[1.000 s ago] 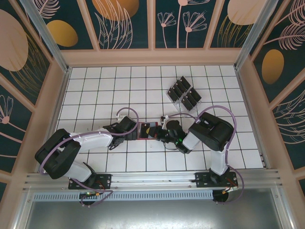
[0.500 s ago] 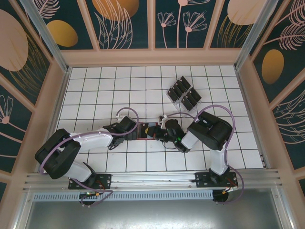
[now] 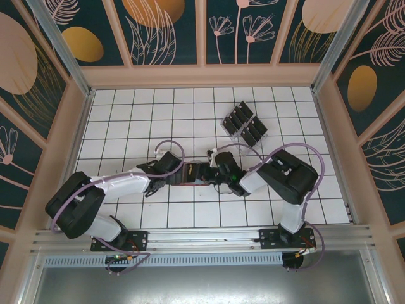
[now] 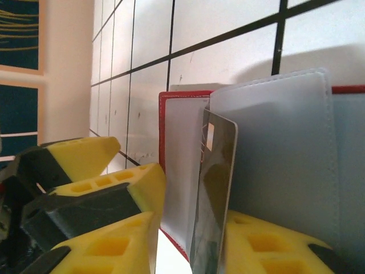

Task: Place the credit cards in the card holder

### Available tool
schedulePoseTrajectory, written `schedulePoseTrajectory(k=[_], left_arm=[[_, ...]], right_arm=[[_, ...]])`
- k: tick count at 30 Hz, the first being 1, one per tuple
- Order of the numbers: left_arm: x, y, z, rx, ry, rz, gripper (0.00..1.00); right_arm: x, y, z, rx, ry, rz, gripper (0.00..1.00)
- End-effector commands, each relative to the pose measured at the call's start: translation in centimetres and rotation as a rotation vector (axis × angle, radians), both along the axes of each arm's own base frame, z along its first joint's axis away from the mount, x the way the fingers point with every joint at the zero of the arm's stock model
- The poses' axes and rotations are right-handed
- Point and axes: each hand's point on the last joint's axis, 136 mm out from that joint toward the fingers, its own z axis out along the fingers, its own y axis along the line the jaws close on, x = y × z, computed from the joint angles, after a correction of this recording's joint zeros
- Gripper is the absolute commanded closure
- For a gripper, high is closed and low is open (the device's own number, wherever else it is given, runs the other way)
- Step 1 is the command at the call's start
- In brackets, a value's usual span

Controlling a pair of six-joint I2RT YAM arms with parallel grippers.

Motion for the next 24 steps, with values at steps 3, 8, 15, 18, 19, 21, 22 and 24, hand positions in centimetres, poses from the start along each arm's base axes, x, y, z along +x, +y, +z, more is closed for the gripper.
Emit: schedulePoseTrajectory(k=[3,8,15,18,19,21,22,24], left_arm=[[0.9,0.4,1.5,0.035,-0.030,0.009,0.01],[1.4,1.1,2.1,0.027,-0.052,0.035,0.02],[2.1,2.9,2.8,0.011,-0.074,0.081,0.01],[2.2,3.3,3.0,0.009,-0.079,0.090,0.01],[2.2,3.4,3.0,0.007,-0.079,0.091,0.02],[2.3,3.5,3.0,0.001,-0.080,0.094,0.02],[2.3,3.5,2.9,0.001,-0.079,0.094,0.01],[2.3,3.5,2.9,-0.004,-0.079,0.095,0.02]], right_arm=[[0.5,-1.1,-1.5,-0.165,0.009,-0.004,0.62],[0.8,-1.1,-1.6,-0.240,-0.001,0.001,0.59],[1.0,-0.8,-1.5,-0.329,-0.020,0.012,0.55],[1.0,-0.7,-1.6,-0.360,-0.025,0.014,0.53],[1.0,-0.7,-1.6,-0.372,-0.027,0.017,0.52],[1.0,-0.6,-1.7,-0.404,-0.032,0.021,0.50],[1.1,-0.7,-1.8,-0.425,-0.036,0.021,0.49],[1.2,-0.5,-1.8,-0.461,-0.049,0.028,0.47]])
